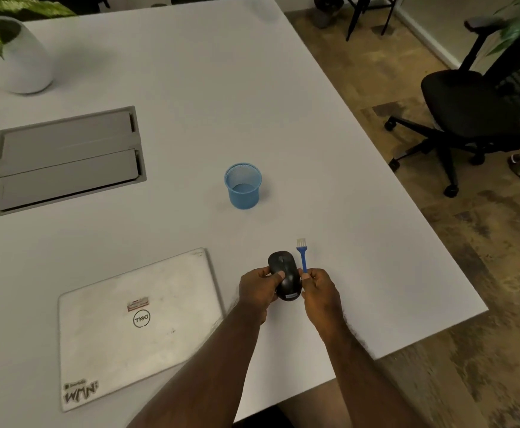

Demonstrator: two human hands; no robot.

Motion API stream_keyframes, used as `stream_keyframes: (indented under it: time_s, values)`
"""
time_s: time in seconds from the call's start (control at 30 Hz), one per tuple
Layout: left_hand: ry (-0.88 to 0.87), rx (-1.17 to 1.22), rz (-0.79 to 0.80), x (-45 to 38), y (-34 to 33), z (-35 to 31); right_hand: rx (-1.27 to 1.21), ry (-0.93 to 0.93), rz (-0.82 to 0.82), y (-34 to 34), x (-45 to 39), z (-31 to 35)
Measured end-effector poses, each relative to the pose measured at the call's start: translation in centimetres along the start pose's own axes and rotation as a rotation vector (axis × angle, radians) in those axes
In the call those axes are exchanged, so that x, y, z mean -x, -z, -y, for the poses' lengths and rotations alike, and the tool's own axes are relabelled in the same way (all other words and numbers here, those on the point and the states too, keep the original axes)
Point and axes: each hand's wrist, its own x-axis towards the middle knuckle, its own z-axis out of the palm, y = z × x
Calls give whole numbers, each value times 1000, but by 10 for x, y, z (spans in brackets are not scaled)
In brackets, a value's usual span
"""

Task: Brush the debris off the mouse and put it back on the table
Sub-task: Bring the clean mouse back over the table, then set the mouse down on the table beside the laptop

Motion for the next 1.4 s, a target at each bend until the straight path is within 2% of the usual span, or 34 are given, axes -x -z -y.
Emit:
stream_keyframes:
  time_s: [0.43,0.8,1.0,1.13,1.2,1.3,1.4]
  values:
    - [-60,-188,-87,-21,-6,8,80,-29,47,-17,-25,-8]
    - [-73,-215,-102,-30,2,13,102,-39,60,-24,-27,-4]
    - [-97,-227,-144,-24,20,5,-14,14,-18,-9,-28,2]
    - [-201,-276,-168,-19,47,2,-130,29,-51,8,-28,14]
    - [-295,-361,-225,-14,63,2,-179,36,-60,17,-30,23]
    - [-497,-600,-424,-8,94,10,-207,76,-62,24,-37,46]
    - [-540,-854,-559,-3,124,16,-196,137,-70,20,-48,78]
